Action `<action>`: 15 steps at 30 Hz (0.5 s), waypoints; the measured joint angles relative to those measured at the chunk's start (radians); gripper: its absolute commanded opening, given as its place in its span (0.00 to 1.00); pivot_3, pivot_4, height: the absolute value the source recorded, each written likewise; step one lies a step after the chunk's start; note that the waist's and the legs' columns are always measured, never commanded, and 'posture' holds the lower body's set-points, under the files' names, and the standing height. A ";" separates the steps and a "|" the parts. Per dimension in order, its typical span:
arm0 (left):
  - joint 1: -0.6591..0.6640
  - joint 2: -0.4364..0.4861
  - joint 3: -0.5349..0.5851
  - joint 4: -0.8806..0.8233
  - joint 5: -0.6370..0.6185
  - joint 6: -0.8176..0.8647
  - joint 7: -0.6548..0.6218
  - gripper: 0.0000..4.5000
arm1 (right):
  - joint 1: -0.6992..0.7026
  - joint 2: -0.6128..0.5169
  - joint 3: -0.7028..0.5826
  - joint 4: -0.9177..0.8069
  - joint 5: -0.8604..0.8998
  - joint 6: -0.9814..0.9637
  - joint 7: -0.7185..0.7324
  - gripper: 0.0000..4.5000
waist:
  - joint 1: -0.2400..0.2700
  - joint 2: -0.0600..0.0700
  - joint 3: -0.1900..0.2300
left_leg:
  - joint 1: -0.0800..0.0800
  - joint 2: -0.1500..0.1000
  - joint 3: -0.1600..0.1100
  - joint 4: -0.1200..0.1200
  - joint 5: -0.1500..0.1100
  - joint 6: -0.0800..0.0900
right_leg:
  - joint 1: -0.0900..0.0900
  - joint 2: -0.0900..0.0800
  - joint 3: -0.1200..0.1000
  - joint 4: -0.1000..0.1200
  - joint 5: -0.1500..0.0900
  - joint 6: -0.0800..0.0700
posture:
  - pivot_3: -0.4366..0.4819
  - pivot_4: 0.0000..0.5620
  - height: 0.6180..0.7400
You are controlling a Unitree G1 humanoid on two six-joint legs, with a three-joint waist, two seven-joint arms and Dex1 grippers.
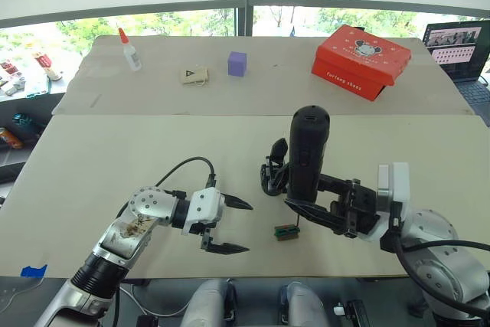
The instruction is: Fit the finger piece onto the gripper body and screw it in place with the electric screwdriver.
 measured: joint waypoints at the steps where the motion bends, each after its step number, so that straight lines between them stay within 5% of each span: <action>1: 0.000 0.000 0.000 0.000 0.000 0.000 0.000 1.00 | 0.000 0.000 0.002 0.000 0.000 0.000 0.000 0.43 | 0.000 0.000 0.000 | 0.000 0.000 0.000 0.000 0.000 0.000 | 0.000 0.000 0.000 0.000 0.000 0.000 | 0.48 0.27 1.00; 15: 0.000 0.000 0.001 0.000 0.000 0.000 0.000 1.00 | 0.000 -0.002 0.006 0.000 0.000 0.000 -0.004 0.43 | 0.000 0.000 0.000 | 0.000 0.000 0.000 0.000 0.000 0.000 | 0.000 0.000 0.000 0.000 0.000 0.000 | 0.48 0.27 1.00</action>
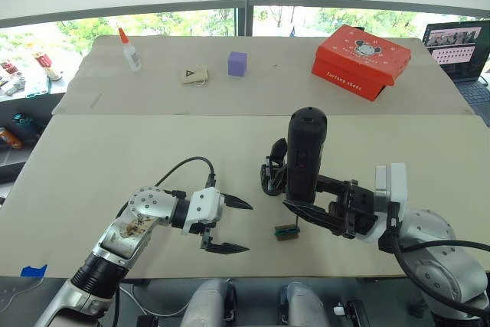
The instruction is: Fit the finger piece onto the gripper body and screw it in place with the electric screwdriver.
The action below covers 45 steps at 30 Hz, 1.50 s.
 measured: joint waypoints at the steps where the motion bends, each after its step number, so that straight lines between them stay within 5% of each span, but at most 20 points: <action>1: 0.000 0.000 0.000 0.000 0.000 0.000 0.000 1.00 | 0.000 -0.001 0.000 0.000 0.000 0.000 0.000 0.43 | 0.000 0.000 0.000 | 0.000 0.000 0.000 0.000 0.000 0.000 | 0.000 0.000 0.000 0.000 0.000 0.000 | 0.48 0.27 1.00; 45: 0.000 0.000 0.000 0.000 0.000 -0.004 -0.001 1.00 | 0.002 -0.009 0.000 0.003 -0.019 0.000 0.006 0.43 | 0.000 0.000 0.000 | 0.000 0.000 0.000 0.000 0.000 0.000 | 0.000 0.000 0.000 0.000 0.000 0.000 | 0.48 0.27 1.00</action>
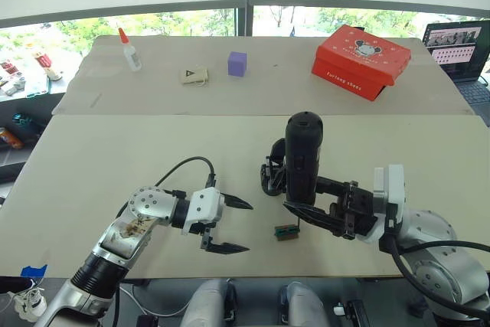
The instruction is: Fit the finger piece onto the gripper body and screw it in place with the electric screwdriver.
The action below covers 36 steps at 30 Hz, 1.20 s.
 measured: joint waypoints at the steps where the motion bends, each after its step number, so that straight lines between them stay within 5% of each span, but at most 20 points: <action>1: 0.000 0.000 0.000 0.000 0.000 0.000 0.000 1.00 | -0.002 0.000 0.000 0.000 0.000 0.000 -0.001 0.43 | 0.000 0.000 0.000 | 0.000 0.000 0.000 0.000 0.000 0.000 | 0.000 0.000 0.000 0.000 0.000 0.000 | 0.48 0.27 1.00; 36: 0.000 0.001 0.003 0.015 0.000 -0.018 -0.007 1.00 | 0.012 0.006 0.006 0.000 -0.003 -0.004 0.004 0.43 | 0.000 0.000 0.000 | 0.000 0.000 0.000 0.000 0.000 0.000 | 0.000 0.000 0.000 0.000 0.000 0.000 | 0.48 0.27 1.00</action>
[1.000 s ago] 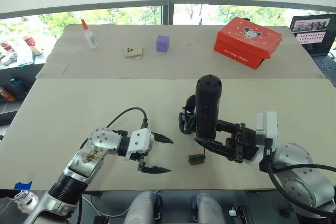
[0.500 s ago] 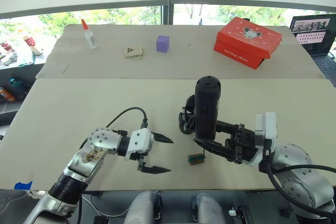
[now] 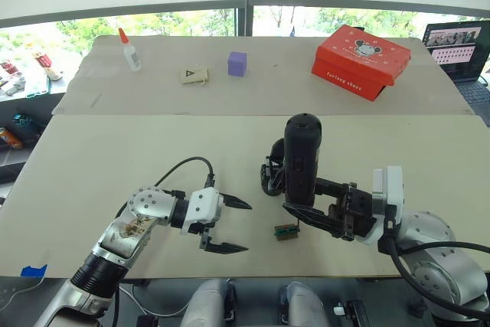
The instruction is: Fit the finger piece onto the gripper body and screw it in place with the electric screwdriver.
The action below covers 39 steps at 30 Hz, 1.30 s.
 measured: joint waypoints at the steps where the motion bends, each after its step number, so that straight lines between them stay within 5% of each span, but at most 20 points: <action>1: 0.000 0.000 0.000 0.000 0.000 -0.001 0.000 1.00 | 0.000 0.000 0.000 0.000 -0.001 -0.001 0.000 0.43 | 0.000 0.000 0.000 | 0.000 0.000 0.000 0.000 0.000 0.000 | 0.000 0.000 0.000 0.000 0.000 0.000 | 0.48 0.27 1.00; 26: 0.017 0.018 0.005 0.001 0.000 -0.025 0.009 1.00 | -0.018 -0.004 0.001 0.028 -0.012 -0.024 0.028 0.43 | 0.000 0.000 0.000 | 0.000 0.000 0.000 0.000 0.000 0.000 | 0.000 0.000 0.000 0.000 0.000 0.000 | 0.48 0.27 1.00; 39: 0.049 0.049 0.057 -0.008 -0.039 0.007 0.010 1.00 | -0.152 -0.104 -0.052 -0.012 0.176 0.076 0.001 0.43 | -0.001 0.000 0.000 | 0.000 0.000 0.000 0.000 0.000 0.000 | 0.000 0.000 0.000 0.000 0.000 0.000 | 0.48 0.27 1.00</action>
